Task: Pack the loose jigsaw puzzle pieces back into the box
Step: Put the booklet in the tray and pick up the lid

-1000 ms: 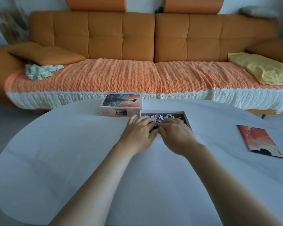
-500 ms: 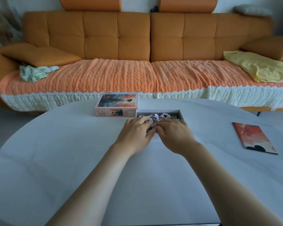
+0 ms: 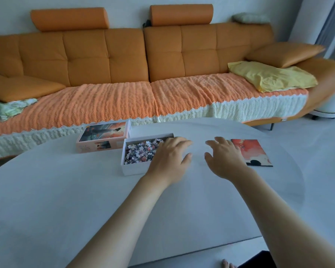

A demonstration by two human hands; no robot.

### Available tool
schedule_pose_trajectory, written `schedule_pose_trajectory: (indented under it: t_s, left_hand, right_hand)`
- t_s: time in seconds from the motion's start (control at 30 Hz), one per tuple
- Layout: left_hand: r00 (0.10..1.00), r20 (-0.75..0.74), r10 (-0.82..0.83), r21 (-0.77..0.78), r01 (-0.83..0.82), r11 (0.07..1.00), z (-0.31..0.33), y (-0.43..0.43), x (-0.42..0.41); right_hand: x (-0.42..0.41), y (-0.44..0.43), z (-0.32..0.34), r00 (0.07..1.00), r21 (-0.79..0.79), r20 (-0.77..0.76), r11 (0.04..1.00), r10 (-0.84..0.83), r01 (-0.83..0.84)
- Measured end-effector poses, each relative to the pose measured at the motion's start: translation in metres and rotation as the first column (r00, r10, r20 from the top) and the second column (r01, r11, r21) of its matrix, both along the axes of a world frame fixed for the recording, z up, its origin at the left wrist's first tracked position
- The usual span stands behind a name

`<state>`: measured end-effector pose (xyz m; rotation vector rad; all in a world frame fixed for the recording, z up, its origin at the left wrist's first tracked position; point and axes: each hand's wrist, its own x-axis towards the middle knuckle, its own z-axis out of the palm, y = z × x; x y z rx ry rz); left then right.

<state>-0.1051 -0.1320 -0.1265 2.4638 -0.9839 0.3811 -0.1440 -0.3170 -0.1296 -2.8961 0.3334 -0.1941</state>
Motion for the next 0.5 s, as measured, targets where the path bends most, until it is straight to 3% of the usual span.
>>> schedule_pose_trajectory:
  t_s: [0.13, 0.2, 0.33, 0.5]
  left_hand:
    - [0.993, -0.103, -0.063, 0.097, 0.074, 0.993, -0.004, -0.062, 0.0]
    - [0.984, -0.159, -0.081, 0.152, 0.105, 0.983, -0.008, -0.085, 0.001]
    - [0.97, -0.217, -0.107, 0.192, 0.15, 0.97, -0.02, -0.11, 0.002]
    - [0.959, -0.257, -0.119, 0.266, 0.189, 0.945, -0.026, -0.114, 0.002]
  right_hand:
    - [-0.012, -0.048, -0.019, 0.964, -0.051, -0.205, 0.986, -0.168, 0.16]
    - [-0.016, -0.061, -0.029, 0.951, -0.048, -0.254, 0.985, -0.175, 0.168]
    - [-0.021, -0.069, -0.032, 0.992, 0.079, -0.123, 0.997, 0.034, -0.024]
    - [-0.027, -0.066, -0.019, 0.968, 0.209, 0.05, 0.945, 0.248, -0.253]
